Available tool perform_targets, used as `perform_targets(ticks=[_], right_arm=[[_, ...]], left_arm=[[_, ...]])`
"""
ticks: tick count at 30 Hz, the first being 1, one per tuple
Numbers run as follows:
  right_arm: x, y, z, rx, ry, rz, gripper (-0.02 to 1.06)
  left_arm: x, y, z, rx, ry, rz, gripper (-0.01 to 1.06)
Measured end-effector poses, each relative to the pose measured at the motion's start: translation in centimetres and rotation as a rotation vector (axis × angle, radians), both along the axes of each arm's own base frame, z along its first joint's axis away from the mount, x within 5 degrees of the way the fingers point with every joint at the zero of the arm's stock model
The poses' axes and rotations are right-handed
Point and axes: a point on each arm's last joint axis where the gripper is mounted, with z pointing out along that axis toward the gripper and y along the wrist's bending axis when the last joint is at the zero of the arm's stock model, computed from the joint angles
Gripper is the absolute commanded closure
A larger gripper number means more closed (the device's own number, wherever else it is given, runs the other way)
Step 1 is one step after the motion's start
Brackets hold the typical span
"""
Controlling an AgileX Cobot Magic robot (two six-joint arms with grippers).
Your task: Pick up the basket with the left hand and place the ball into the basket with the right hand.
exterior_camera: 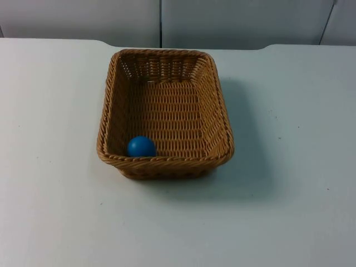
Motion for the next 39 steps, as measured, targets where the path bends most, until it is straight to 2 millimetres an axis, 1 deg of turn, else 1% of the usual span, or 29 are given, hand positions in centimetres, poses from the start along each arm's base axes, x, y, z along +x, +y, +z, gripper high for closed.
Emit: perform_targets(ticks=[5,10,12,18,21,28,39], right_arm=[[0.2,0.2,-1.1,0.013,0.057,0.008,0.01],[0.2,0.2,-1.3,0.013,0.076,0.007,0.01],[0.1,0.1,-1.5,0.012,0.106,0.006,0.01],[0.0,0.1,-1.7,0.011,0.127,0.005,0.01],[0.1,0.1,-2.1,0.01,0.154,0.004,0.01],[0.1,0.2,-2.2,0.04,0.162,0.001,0.01],[0.2,0.6,-2.4,0.067,0.172,0.029,0.01]], left_arm=[[-0.1,0.1,-0.3,0.012,0.019,0.004,0.0],[0.2,0.1,-0.8,0.024,0.031,0.01,0.0],[0.2,0.1,-0.8,0.025,0.033,0.01,0.0],[0.1,0.1,-1.0,0.031,0.051,0.01,0.0],[0.2,0.1,-1.8,0.048,0.107,0.011,0.0],[0.2,0.1,-2.1,0.02,0.14,0.029,0.0],[0.2,0.1,-2.2,0.017,0.145,0.031,0.0]])
